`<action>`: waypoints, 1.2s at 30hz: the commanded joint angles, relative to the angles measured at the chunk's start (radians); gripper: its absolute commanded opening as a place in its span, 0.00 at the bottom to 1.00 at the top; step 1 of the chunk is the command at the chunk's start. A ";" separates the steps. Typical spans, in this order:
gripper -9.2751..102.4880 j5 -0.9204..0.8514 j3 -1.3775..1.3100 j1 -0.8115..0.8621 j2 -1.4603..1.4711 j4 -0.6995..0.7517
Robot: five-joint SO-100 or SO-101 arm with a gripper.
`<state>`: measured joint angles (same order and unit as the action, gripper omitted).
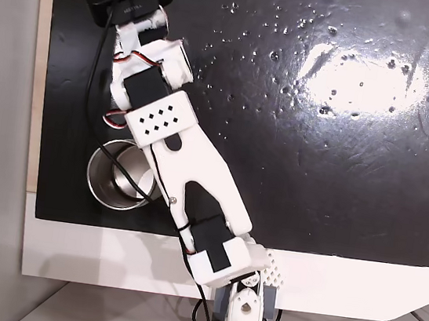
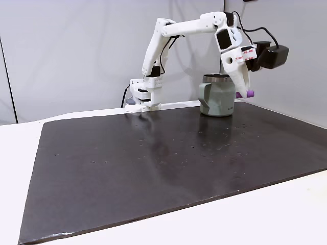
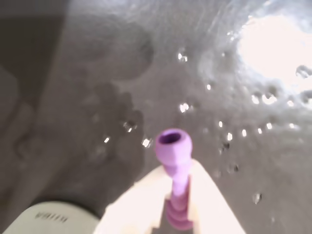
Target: Grasp a pengrip and put it in the cup.
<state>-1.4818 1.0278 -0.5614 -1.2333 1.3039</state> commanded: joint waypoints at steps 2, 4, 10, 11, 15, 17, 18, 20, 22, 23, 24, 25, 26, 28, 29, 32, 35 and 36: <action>0.08 0.058 -0.023 -0.052 -0.164 0.072; 0.08 0.084 -0.021 -0.086 -0.202 0.107; 0.08 0.183 -0.021 -0.209 -0.276 0.192; 0.08 0.198 -0.021 -0.230 -0.284 0.206; 0.08 0.256 -0.021 -0.314 -0.316 0.261; 0.08 0.279 -0.021 -0.348 -0.331 0.285; 0.08 0.288 -0.018 -0.365 -0.341 0.298; 0.08 0.299 0.003 -0.396 -0.365 0.314; 0.08 0.313 0.020 -0.422 -0.385 0.336; 0.08 0.321 0.028 -0.431 -0.391 0.350; 0.08 0.325 0.040 -0.440 -0.400 0.357; 0.08 0.328 0.060 -0.451 -0.414 0.362; 0.08 0.328 0.086 -0.460 -0.431 0.364; 0.08 0.328 0.144 -0.479 -0.466 0.364; 0.08 0.328 0.175 -0.488 -0.482 0.364; 0.08 0.339 0.230 -0.508 -0.505 0.364; 0.08 0.350 0.244 -0.511 -0.506 0.354; 0.08 0.353 0.245 -0.511 -0.506 0.351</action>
<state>-1.1474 1.2747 -1.0615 -1.6858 1.6628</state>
